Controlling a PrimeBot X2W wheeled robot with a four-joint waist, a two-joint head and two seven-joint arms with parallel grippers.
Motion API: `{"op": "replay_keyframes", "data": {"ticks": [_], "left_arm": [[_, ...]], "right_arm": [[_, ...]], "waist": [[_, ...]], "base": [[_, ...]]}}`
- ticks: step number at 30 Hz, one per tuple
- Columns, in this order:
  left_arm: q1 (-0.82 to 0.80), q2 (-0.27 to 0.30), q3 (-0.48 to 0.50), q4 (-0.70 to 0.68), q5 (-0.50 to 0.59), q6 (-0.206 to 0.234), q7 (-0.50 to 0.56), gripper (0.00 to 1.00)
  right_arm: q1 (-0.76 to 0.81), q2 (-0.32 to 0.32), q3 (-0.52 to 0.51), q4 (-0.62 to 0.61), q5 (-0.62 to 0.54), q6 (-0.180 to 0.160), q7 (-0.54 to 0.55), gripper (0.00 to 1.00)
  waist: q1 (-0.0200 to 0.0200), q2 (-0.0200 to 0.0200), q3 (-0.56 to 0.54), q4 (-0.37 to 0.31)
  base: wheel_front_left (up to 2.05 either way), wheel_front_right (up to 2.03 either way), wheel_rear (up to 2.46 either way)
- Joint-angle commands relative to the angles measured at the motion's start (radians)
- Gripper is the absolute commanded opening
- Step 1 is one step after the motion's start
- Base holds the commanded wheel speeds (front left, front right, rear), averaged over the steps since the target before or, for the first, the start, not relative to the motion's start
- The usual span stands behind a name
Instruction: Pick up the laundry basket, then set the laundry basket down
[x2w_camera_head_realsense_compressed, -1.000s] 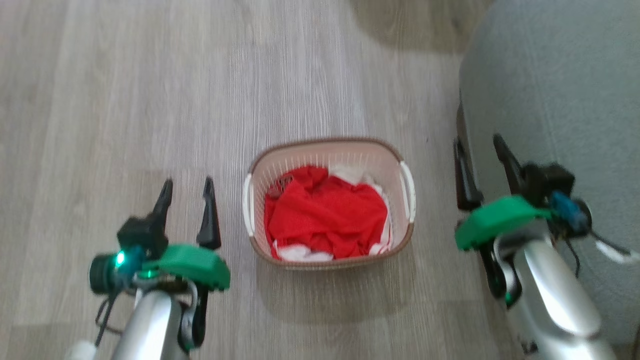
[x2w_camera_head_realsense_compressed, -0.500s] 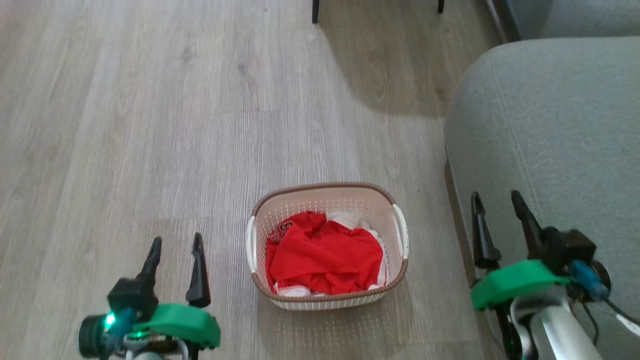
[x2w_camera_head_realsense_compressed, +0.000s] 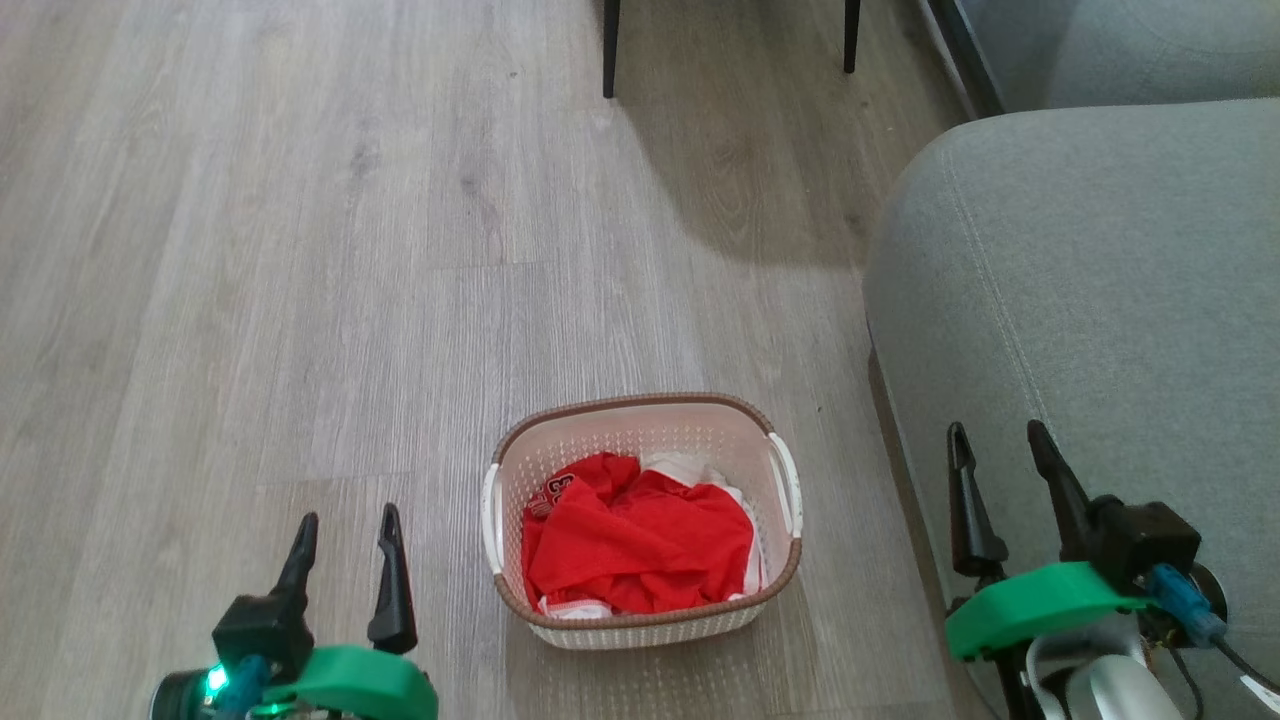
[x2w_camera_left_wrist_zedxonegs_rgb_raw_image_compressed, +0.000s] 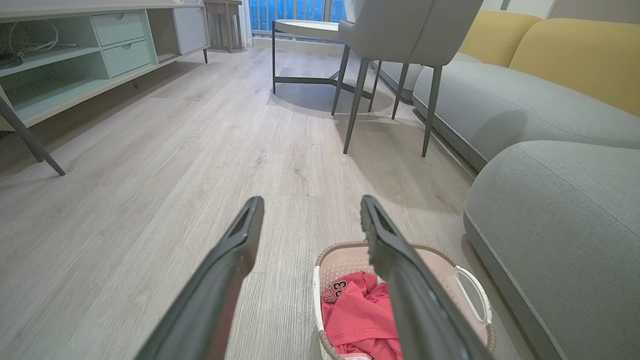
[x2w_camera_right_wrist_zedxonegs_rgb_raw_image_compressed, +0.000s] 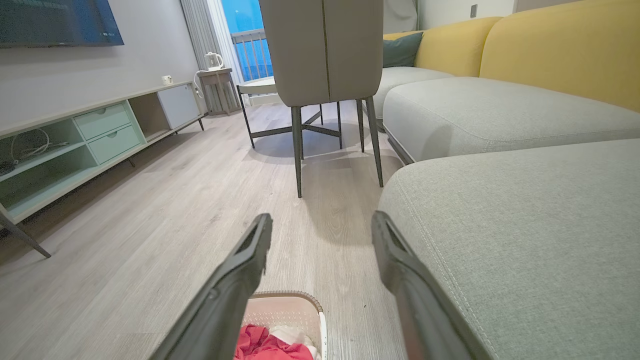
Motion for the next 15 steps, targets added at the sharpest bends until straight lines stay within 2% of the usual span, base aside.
{"op": "replay_keyframes", "data": {"ticks": [1, 15], "left_arm": [[-0.027, 0.006, 0.032, -0.036, 0.011, 0.003, -0.005, 1.0], [-0.016, 0.006, 0.028, -0.029, 0.007, 0.011, -0.005, 1.0]], "right_arm": [[-0.021, -0.004, 0.015, -0.036, -0.006, -0.002, -0.005, 1.0], [-0.012, -0.004, 0.021, -0.026, -0.004, -0.002, -0.005, 1.0]], "waist": [[0.0001, -0.0001, -0.002, 0.001], [0.0001, -0.0001, -0.009, 0.007]], "base": [[0.0, 0.0, 0.0], [0.0, 0.0, 0.0]]}}
